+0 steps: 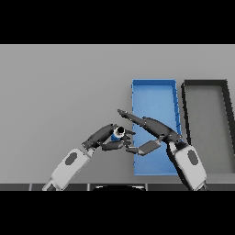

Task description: Pick up the blue pipe and place it into the blue bin.

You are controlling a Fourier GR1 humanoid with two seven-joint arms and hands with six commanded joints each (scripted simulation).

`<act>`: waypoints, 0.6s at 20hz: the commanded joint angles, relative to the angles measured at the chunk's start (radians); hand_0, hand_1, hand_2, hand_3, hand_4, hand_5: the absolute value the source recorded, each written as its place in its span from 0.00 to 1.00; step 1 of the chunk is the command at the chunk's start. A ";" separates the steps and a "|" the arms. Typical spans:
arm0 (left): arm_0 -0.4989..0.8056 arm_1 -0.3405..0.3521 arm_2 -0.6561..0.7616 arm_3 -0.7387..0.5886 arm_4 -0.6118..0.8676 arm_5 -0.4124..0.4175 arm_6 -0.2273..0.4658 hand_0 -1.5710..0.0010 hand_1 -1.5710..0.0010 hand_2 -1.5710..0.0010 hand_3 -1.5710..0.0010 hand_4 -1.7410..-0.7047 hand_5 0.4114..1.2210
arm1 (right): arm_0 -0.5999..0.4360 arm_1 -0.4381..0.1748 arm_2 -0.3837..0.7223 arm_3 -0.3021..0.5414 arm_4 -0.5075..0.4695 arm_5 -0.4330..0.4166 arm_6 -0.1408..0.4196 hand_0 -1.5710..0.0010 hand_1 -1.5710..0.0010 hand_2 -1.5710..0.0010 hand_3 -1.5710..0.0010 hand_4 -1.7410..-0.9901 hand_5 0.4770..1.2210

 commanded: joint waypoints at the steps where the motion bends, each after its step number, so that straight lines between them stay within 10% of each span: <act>1: -0.003 -0.007 -0.005 0.008 -0.002 -0.007 -0.009 0.00 0.00 0.00 0.04 0.00 1.00 | -0.021 0.002 0.003 0.022 0.011 0.011 0.002 1.00 1.00 1.00 1.00 0.67 0.07; 10: -0.002 0.011 0.012 -0.003 0.019 -0.044 -0.012 0.00 0.00 0.00 0.06 0.00 1.00 | -0.197 0.105 0.058 0.144 0.009 0.044 0.050 0.97 0.95 0.93 0.97 0.66 0.04; 12: -0.029 0.039 -0.015 0.013 -0.059 -0.042 0.048 0.25 0.31 0.32 0.34 0.06 1.00 | -0.228 0.123 0.072 0.167 0.005 0.057 0.073 0.78 0.76 0.76 0.81 0.54 0.04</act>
